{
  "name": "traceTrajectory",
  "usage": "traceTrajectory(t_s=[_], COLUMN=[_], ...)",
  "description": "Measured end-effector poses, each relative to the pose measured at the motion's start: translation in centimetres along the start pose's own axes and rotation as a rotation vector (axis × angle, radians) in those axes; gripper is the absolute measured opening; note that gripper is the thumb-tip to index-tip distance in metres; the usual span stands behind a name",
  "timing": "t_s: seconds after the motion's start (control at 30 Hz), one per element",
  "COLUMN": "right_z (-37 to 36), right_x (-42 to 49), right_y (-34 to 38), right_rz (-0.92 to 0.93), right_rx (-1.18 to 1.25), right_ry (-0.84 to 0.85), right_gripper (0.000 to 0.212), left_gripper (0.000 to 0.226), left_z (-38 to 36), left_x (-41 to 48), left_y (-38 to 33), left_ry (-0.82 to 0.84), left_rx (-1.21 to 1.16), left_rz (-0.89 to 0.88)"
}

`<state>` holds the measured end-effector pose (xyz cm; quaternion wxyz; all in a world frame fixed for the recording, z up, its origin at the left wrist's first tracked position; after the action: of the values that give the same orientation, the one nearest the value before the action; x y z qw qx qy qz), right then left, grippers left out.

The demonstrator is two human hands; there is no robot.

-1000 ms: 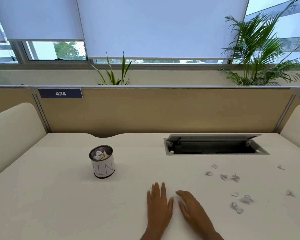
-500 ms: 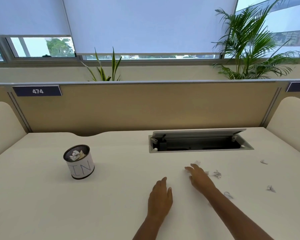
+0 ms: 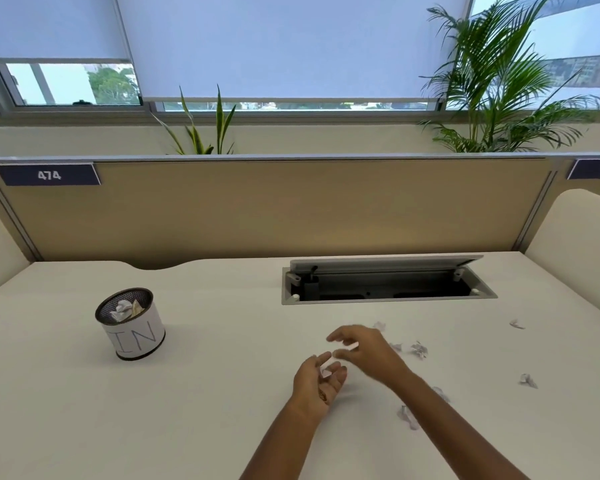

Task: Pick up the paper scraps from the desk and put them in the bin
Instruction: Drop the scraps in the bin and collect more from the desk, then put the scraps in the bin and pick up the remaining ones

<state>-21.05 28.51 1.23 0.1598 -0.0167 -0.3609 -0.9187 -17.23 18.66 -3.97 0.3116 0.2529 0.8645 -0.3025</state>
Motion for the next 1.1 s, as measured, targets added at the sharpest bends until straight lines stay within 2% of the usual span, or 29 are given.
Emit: traceTrajectory(t_s=[0.13, 0.23, 0.3, 0.4, 0.5, 0.63, 0.73, 0.83, 0.93, 1.03, 1.1], right_z=[2.9, 2.9, 2.2, 1.1, -0.2, -0.8, -1.1, 0.1, 3.0, 4.5, 4.3], right_x=[2.0, 2.5, 2.3, 1.6, 0.0, -3.0, -4.3, -4.5, -4.2, -4.4, -4.4], right_y=[-4.7, -7.9, -8.4, -7.4, -5.6, -2.4, -0.2, -0.3, -3.3, -7.2, -8.4], right_rz=[-0.156, -0.257, -0.273, -0.23, -0.192, -0.151, -0.061, -0.059, -0.17, -0.451, -0.518], right_rx=[-0.231, -0.393, -0.483, -0.571, -0.468, -0.094, 0.012, 0.091, -0.066, -0.229, -0.213], right_ry=[-0.154, -0.041, 0.052, 0.057, 0.012, -0.127, -0.122, -0.178, -0.318, -0.241, -0.159], right_gripper=[0.027, 0.038, 0.036, 0.029, 0.026, 0.025, 0.026, 0.025, 0.03, 0.043, 0.045], left_gripper=[0.028, 0.026, 0.024, 0.029, 0.022, 0.025, 0.036, 0.028, 0.016, 0.027, 0.031], left_z=[0.5, 0.8, 0.7, 0.4, -0.3, -1.1, -1.2, -1.6, -1.1, -0.5, 0.1], left_x=[-0.1, -0.1, -0.1, 0.1, 0.1, 0.1, 0.3, -0.1, -0.3, -0.5, -0.6], left_y=[0.0, -0.1, 0.0, 0.2, 0.9, 2.2, 2.7, 2.9, 2.9, 2.3, 1.9], left_ry=[-0.052, -0.055, -0.044, -0.022, -0.015, 0.013, 0.013, 0.042, 0.009, -0.005, -0.036], left_rx=[0.053, 0.08, 0.098, 0.113, 0.107, 0.075, 0.089, 0.118, 0.137, 0.188, 0.231], left_rz=[-0.006, -0.024, -0.037, -0.048, -0.025, 0.003, -0.004, 0.007, -0.003, -0.034, -0.05])
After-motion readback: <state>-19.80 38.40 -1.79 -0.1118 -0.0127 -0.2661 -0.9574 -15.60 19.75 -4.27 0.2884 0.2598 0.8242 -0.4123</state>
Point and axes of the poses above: each hand's wrist, its own x-axis towards the middle knuckle, its own z-axis out of the back of the hand, y = z × x, the point moved 6 cm from there along x, towards the middle knuckle, and after that the axes turned 7 degrees about z, right-handed, at the moved point
